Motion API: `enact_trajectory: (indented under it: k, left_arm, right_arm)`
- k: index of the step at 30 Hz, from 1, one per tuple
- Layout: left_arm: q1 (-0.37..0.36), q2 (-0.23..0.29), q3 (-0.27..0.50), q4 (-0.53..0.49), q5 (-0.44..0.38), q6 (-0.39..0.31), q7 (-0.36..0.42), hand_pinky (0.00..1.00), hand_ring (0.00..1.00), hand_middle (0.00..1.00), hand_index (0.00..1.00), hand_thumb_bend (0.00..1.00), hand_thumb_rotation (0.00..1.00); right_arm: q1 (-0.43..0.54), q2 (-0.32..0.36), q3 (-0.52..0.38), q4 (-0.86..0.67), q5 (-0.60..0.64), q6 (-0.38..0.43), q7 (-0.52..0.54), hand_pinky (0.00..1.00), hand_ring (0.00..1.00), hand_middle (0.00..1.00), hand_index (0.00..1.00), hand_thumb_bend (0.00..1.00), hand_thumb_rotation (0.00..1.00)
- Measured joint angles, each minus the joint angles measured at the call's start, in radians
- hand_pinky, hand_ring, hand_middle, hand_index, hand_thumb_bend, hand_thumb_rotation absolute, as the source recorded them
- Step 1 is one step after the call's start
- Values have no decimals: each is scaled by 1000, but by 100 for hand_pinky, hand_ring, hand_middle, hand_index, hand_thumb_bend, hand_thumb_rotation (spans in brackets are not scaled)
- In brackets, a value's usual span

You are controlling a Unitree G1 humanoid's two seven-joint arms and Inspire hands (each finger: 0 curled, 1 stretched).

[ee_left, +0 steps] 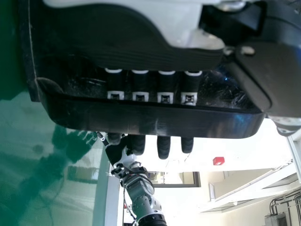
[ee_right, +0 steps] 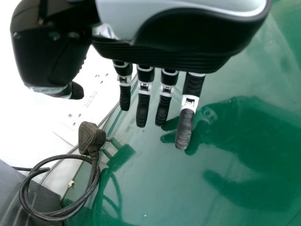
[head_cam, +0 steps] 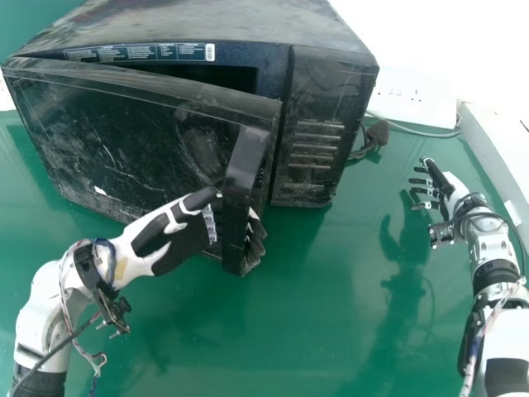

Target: Open the door of oven

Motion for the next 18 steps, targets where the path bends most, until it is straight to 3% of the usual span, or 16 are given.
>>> enact_trajectory:
  k: [5,6,9,13,15,18]
  left_arm:
    - [-2,34,10,10,-4,-8,-14,35,47,55,61,95,64]
    - [-2,47,12,11,-16,-4,-20,34,47,55,62,94,63]
    - [-3,58,17,13,-31,2,-30,34,47,54,62,89,63]
    - [1,69,26,10,-54,20,-44,33,44,51,61,95,60]
    - [5,83,33,2,-71,39,-58,34,45,52,63,94,58]
    - [14,93,48,-5,-80,47,-85,33,46,53,63,95,59]
  right_arm:
    - [0,4,5,0,-1,0,16,67,77,83,91,53,51]
    - [-1,4,5,0,0,0,19,66,76,82,89,58,46]
    - [0,4,5,0,0,0,20,67,79,84,92,54,49]
    - [-1,3,19,-1,-5,-3,23,64,76,83,93,54,52]
    - [-4,2,18,-2,-4,-4,26,64,76,83,90,55,48]
    - [-7,2,18,-5,-4,-5,27,64,76,83,90,55,52]
